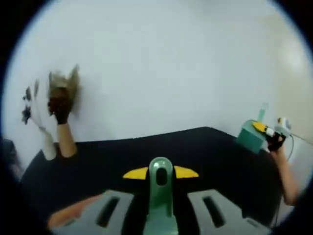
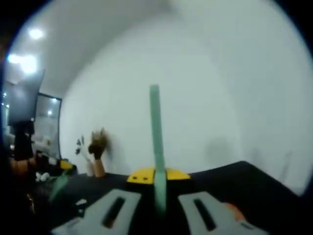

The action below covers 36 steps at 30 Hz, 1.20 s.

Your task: Pick up the broom and sweep the trash on the tabletop into the dustpan.

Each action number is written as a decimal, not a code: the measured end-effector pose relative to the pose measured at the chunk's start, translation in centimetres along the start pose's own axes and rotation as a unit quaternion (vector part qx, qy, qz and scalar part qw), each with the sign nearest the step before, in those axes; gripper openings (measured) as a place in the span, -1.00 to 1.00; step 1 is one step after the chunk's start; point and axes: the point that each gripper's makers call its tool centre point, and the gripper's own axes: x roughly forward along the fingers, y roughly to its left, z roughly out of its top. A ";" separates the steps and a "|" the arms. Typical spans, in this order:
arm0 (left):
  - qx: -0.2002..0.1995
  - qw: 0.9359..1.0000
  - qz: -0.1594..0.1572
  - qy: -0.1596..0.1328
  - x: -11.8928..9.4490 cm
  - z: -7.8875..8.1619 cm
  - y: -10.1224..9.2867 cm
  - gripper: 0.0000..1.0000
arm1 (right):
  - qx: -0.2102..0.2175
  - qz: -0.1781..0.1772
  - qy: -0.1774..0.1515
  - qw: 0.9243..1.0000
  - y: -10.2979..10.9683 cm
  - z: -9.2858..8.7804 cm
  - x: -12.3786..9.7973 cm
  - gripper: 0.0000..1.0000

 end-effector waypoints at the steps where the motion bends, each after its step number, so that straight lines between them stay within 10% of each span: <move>1: -0.005 1.000 0.013 0.006 0.1 -0.2 0.8 -0.64 | 0.000 0.000 0.000 1.000 0.1 0.0 -0.1 -0.92; 16: -0.061 0.991 0.108 0.058 2.5 -3.2 8.0 -0.64 | -0.005 0.004 0.001 1.000 0.8 -0.1 -0.3 -0.91; 36: -0.062 0.984 0.112 0.126 6.2 -8.6 9.5 -0.60 | -0.014 0.008 0.005 1.000 1.5 -0.8 -0.4 -0.91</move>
